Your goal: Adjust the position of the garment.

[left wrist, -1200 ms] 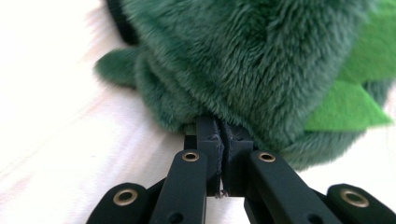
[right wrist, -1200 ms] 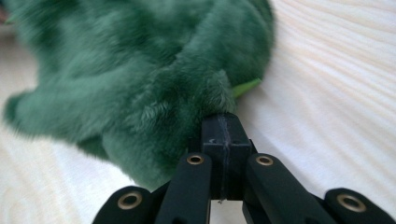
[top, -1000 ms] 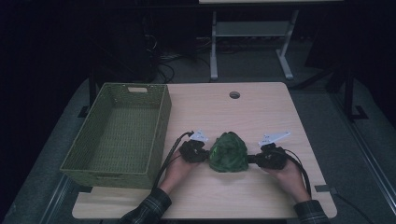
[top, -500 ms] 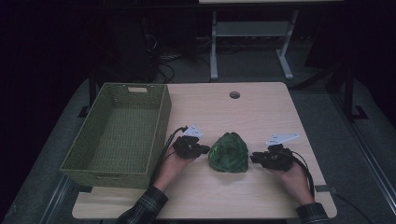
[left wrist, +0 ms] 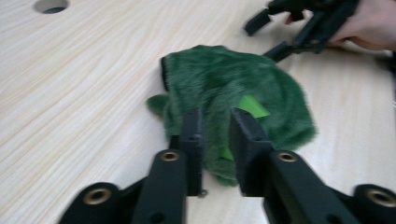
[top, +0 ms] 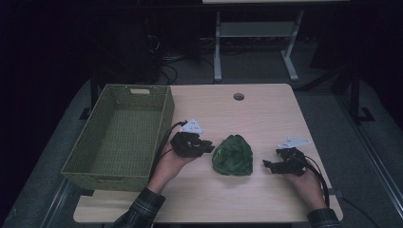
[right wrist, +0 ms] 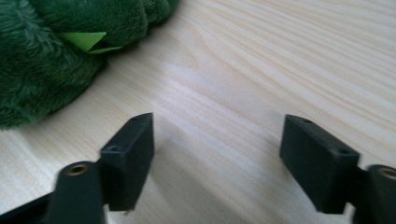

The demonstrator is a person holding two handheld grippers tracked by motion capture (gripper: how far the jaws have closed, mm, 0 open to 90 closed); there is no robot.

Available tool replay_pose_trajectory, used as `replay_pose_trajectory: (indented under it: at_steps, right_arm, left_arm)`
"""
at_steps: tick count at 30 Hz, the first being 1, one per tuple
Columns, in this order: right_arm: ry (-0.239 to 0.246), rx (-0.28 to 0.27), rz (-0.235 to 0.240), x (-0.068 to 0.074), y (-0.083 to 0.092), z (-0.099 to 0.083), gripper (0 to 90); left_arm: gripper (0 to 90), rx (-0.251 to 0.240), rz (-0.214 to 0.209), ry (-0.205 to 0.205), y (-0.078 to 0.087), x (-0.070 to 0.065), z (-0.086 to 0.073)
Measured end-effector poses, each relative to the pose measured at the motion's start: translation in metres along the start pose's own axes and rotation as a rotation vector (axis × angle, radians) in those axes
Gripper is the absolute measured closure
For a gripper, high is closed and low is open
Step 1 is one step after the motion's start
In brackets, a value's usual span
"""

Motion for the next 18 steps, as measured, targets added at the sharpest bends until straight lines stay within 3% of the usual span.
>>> replay_pose_trajectory:
  at_steps: [3,10,11,15,18]
  right_arm:
    - [0.002,-0.022,0.007,0.002,-0.004,-0.001,12.3]
    - [0.010,-0.049,0.006,0.001,-0.004,-0.002,12.4]
    - [0.010,-0.049,0.007,0.001,-0.004,-0.002,12.4]
    - [0.010,-0.049,0.007,0.001,-0.004,-0.002,12.4]
    - [0.014,-0.052,0.006,0.000,-0.004,-0.002,12.5]
  left_arm:
    - [60.5,0.026,-0.034,-0.037,-0.001,-0.006,0.005]
    - [34.7,0.112,-0.097,-0.099,-0.015,-0.017,0.009]
    - [32.3,0.134,-0.103,-0.120,-0.018,-0.017,0.009]
    - [25.0,0.173,-0.127,-0.137,-0.029,-0.018,0.007]
    - [21.7,0.219,-0.123,-0.164,-0.039,-0.015,0.002]
Point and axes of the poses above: each handheld gripper's, and its own axes: y roughly backward along the jaws, z roughly out of its top, x roughly to its left, the point moved 9 cm from there along -y, roughly forward along the jaws, and after that the axes turned 14 degrees about -x, right-handed, at the moved point
